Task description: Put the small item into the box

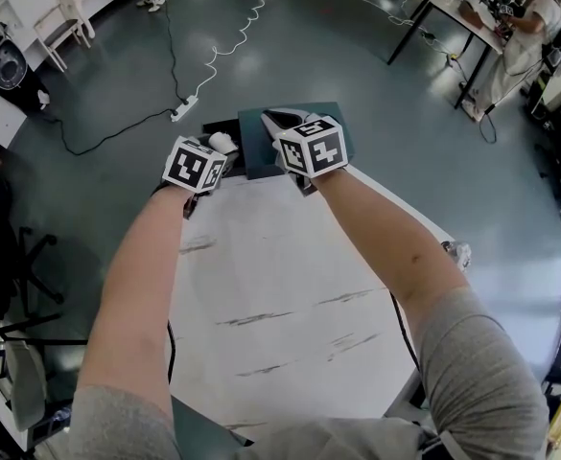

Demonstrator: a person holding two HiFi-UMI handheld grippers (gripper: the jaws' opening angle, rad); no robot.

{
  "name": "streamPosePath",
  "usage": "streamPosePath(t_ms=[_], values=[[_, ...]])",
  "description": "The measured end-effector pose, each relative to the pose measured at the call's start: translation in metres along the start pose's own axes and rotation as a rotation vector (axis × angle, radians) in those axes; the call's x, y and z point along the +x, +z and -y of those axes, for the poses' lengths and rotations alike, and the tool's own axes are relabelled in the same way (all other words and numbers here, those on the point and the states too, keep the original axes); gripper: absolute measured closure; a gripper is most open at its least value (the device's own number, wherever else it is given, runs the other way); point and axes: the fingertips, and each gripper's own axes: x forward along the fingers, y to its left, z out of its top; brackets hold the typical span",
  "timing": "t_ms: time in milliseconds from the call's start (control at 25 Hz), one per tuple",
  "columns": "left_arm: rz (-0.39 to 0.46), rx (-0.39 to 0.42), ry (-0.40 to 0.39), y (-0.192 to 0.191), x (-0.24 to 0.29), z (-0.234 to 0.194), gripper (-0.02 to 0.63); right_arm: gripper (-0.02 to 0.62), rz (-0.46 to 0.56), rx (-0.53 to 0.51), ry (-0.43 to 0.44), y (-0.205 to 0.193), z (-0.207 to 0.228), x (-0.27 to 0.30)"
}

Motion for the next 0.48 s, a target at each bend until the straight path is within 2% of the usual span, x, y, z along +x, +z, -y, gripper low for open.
streamPosePath(t_ms=[480], values=[[0.028,-0.020,0.007,0.0009,-0.0002,-0.0001,0.290,0.588,-0.001,-0.001,-0.009,-0.0030,0.0019,-0.0016]])
